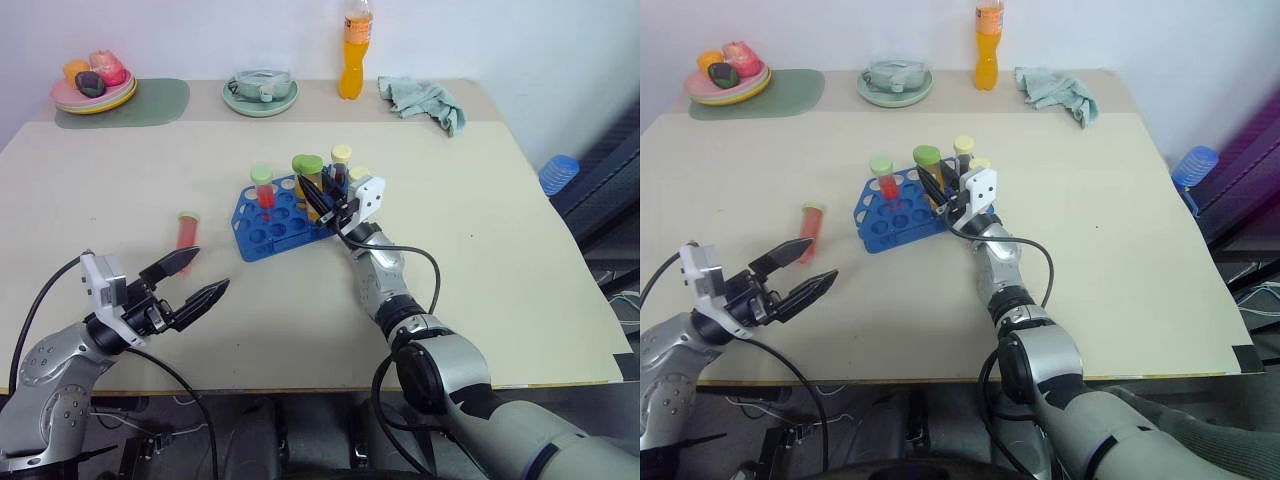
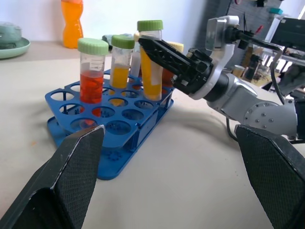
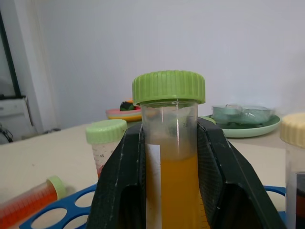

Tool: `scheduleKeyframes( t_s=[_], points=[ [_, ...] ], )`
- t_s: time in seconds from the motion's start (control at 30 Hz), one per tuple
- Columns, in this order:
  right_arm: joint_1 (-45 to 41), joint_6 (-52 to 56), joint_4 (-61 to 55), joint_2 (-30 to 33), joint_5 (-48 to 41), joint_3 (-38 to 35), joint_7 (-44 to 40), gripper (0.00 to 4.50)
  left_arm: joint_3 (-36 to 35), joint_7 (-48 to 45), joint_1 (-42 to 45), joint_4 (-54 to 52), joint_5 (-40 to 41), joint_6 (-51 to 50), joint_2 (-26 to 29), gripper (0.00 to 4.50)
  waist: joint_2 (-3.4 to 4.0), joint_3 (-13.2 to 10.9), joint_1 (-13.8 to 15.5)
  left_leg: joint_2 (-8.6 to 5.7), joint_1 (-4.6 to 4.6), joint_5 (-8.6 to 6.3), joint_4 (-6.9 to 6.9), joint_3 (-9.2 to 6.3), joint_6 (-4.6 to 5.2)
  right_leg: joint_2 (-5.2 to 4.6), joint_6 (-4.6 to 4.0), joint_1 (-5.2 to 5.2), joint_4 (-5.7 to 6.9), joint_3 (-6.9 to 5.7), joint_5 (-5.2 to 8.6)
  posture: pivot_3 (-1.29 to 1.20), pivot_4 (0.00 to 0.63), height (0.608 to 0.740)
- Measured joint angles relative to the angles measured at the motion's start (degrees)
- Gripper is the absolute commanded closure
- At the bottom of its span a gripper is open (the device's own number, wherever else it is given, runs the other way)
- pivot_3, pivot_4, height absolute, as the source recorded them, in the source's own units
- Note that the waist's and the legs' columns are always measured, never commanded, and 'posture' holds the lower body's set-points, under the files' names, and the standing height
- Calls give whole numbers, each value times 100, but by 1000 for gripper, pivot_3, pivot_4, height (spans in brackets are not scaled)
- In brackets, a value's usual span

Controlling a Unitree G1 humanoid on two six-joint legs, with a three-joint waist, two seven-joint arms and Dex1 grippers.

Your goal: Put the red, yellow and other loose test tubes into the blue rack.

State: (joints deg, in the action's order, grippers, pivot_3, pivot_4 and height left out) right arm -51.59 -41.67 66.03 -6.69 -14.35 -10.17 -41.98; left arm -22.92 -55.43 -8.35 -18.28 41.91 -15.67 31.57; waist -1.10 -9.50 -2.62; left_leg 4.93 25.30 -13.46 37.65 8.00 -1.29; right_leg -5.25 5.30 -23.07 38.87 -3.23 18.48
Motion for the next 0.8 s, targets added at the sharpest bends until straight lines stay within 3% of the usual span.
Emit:
scheduleKeyframes(
  t_s=[0.17,0.53,0.8],
  points=[
    [83,13,0,18,-47,-81,-111,119,1,52,12,0,0,-1,0,0,0,0,-8,0,0,0,0,0,0,0,0,-1,1,0,0,0,150,740],
    [287,-143,-221,101,16,73,-436,23,10,338,348,9,-2,22,-69,0,0,0,-21,1,-2,2,0,0,-3,1,0,-2,8,0,0,0,150,740],
    [915,42,-1378,354,27,471,-989,23,6,909,746,177,-159,52,-160,0,0,0,2,0,-2,1,0,-1,-2,0,0,-1,7,0,0,0,150,740]
  ],
)
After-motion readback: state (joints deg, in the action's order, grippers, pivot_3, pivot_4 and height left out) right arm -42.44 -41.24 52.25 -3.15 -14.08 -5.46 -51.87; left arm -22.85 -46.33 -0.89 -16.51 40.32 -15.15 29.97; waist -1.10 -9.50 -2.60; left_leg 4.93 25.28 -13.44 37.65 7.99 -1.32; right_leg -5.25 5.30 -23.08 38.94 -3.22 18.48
